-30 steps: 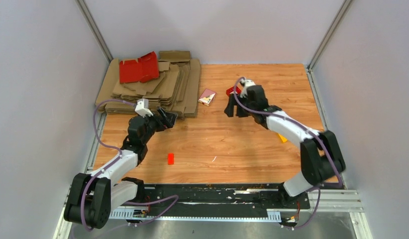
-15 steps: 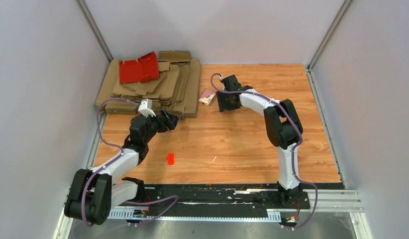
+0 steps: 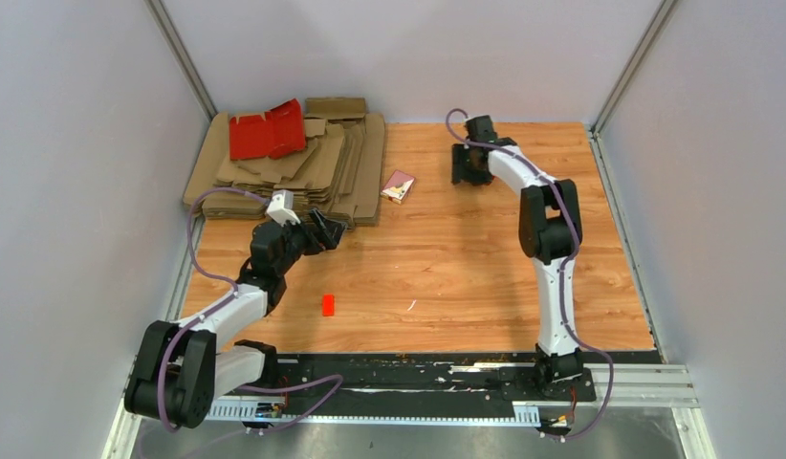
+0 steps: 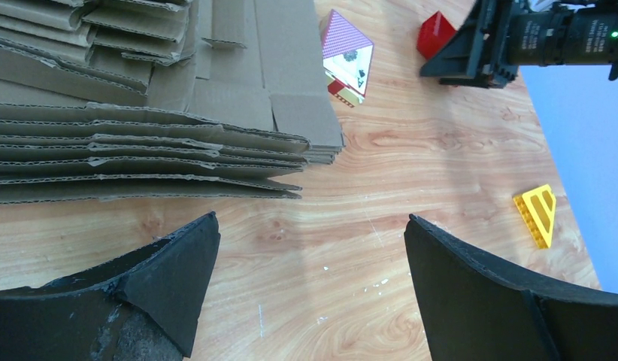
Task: Fold the paper box
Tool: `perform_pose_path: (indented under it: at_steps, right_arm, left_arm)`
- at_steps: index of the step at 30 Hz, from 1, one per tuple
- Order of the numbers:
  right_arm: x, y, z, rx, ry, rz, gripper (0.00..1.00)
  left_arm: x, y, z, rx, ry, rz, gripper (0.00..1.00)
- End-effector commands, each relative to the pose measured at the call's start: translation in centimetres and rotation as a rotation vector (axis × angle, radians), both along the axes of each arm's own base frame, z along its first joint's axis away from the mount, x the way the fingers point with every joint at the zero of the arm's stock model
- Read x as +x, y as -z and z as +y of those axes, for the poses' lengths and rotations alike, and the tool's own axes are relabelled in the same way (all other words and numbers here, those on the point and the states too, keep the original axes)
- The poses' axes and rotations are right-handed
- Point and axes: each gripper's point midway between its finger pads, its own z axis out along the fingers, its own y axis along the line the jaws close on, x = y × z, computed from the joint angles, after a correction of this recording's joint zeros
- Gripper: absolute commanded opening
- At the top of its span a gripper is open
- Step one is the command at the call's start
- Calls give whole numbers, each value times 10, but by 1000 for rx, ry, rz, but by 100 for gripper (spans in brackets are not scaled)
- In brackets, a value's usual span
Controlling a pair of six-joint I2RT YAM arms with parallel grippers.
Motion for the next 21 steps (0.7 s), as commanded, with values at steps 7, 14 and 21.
perform_pose_path:
  at_steps: [7, 14, 21]
  right_arm:
    - [-9, -36, -28, 185, 41, -20, 73]
    - [-31, -59, 75, 222, -177, -58, 85]
    - [-16, -63, 132, 100, -270, -136, 83]
  left_arm:
    - [12, -17, -3, -1, -5, -48, 100]
    - [12, -20, -1, 4, -10, -57, 100]
    - [11, -21, -1, 4, -11, -59, 100]
